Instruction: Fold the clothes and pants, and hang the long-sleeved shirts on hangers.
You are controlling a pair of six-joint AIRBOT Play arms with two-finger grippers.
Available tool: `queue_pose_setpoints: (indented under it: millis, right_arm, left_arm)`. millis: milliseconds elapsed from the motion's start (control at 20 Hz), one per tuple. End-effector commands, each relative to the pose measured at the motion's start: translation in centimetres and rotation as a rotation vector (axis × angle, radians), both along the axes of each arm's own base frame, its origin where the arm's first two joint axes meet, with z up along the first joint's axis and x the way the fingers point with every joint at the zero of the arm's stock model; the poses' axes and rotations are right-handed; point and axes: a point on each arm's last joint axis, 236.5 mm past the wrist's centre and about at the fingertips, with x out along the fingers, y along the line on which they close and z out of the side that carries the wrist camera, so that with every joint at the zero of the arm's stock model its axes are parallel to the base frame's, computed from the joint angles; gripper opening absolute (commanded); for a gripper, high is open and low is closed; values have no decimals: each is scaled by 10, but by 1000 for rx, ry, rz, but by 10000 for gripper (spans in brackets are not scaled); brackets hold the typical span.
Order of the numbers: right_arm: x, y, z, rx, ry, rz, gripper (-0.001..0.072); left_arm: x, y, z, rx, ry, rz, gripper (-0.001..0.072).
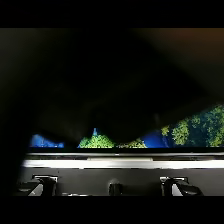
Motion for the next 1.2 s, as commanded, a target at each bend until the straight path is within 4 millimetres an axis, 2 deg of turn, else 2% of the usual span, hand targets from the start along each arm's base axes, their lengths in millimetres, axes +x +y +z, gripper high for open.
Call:
queue_pose_setpoints:
  millis: [0,100,150,250,350,450,500,600,650,750,800,900,950,1050,1100,1150]
  right_arm:
    - [20,-13,-3,64,22,-21,29]
    - [72,-16,-24,100,117,14,29]
    - [107,-16,-41,123,177,47,29]
    - [181,-13,-83,171,308,120,29]
    - [257,-8,-141,255,453,209,29]
    - [326,-3,-211,352,570,294,29]
    - [357,-4,-251,412,628,315,29]
    - [404,-6,-335,481,763,313,29]
    - [421,-6,-372,498,821,305,29]
    - [446,14,-443,502,933,311,30]
    - [453,27,-478,494,993,320,30]
    - [455,55,-534,462,1105,336,30]
    - [452,67,-554,433,1153,344,32]
    - [441,82,-581,357,1235,345,93]
    - [435,83,-585,338,1265,347,152]
    - [427,81,-583,329,1292,355,164]
  left_arm:
    - [6,5,-7,-8,30,23,16]
    - [53,5,-35,-4,132,21,16]
    - [81,6,-54,-6,191,22,16]
    - [150,9,-105,0,328,29,16]
    - [219,6,-167,0,473,20,16]
    - [283,-5,-235,14,594,8,17]
    - [312,-14,-271,34,638,5,17]
    - [361,-24,-340,40,718,14,17]
    - [382,-26,-375,32,755,26,17]
    - [409,-32,-438,9,839,31,16]
    - [416,-35,-469,-9,896,18,16]
    - [417,-42,-522,-43,1025,-6,16]
    - [413,-46,-543,-49,1087,-21,17]
    - [403,-52,-564,-30,1163,-55,22]
    - [398,-53,-565,-23,1181,-66,82]
    - [395,-52,-561,-18,1189,-74,292]
